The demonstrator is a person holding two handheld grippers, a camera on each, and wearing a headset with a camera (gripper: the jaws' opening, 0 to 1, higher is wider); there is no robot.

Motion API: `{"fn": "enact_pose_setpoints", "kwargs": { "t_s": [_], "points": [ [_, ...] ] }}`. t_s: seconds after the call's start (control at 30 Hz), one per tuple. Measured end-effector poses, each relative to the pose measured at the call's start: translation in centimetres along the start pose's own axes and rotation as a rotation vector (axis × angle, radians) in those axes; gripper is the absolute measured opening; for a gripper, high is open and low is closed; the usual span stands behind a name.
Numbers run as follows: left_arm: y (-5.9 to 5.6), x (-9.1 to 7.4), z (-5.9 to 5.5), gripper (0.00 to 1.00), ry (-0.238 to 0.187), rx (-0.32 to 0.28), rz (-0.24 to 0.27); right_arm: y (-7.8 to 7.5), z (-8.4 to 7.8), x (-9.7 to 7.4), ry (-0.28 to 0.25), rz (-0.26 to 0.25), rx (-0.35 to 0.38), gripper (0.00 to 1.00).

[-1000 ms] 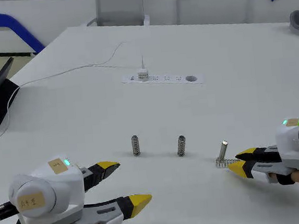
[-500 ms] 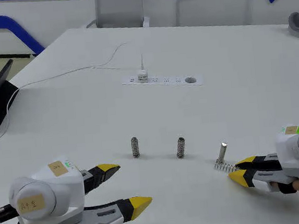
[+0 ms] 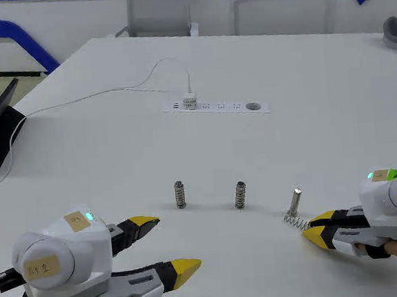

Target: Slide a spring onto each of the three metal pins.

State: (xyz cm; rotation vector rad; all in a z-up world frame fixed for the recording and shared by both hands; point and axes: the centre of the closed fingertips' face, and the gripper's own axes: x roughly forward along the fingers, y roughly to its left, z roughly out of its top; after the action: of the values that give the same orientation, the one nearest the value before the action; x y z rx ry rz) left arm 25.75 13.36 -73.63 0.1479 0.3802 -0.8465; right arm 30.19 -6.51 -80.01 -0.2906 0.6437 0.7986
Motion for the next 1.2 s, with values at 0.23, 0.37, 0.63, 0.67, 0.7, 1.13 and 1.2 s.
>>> {"fn": "enact_pose_setpoints", "kwargs": {
  "t_s": [0.23, 0.37, 0.63, 0.67, 0.7, 1.13, 1.2],
  "points": [
    [-0.1, 0.1, 0.0, 0.56, 0.000, 0.003, -0.007, 0.4, 0.0, -0.2, 0.018, 0.014, 0.008, 0.12],
    [-0.4, 0.3, 0.1, 0.56, 0.002, 0.013, -0.020, 1.1, 0.4, -0.5, 0.016, 0.030, -0.008, 0.12],
    [-0.8, 0.6, 0.3, 0.55, 0.004, 0.034, -0.045, 3.1, 2.3, -1.1, -0.001, 0.077, -0.068, 0.12],
    [-0.9, 0.6, 0.3, 0.54, 0.005, 0.036, -0.048, 3.4, 2.5, -1.2, -0.002, 0.083, -0.074, 0.12],
    [-1.0, 0.7, 0.4, 0.54, 0.005, 0.040, -0.053, 3.8, 2.8, -1.2, -0.005, 0.094, -0.082, 0.12],
    [-1.9, 1.4, 1.9, 0.49, -0.010, 0.073, -0.101, 7.6, 5.6, -1.7, -0.022, 0.191, -0.181, 0.12],
    [-2.4, 1.6, 2.1, 0.49, -0.008, 0.084, -0.114, 8.0, 5.9, -1.7, -0.025, 0.201, -0.194, 0.12]
  ]
}}
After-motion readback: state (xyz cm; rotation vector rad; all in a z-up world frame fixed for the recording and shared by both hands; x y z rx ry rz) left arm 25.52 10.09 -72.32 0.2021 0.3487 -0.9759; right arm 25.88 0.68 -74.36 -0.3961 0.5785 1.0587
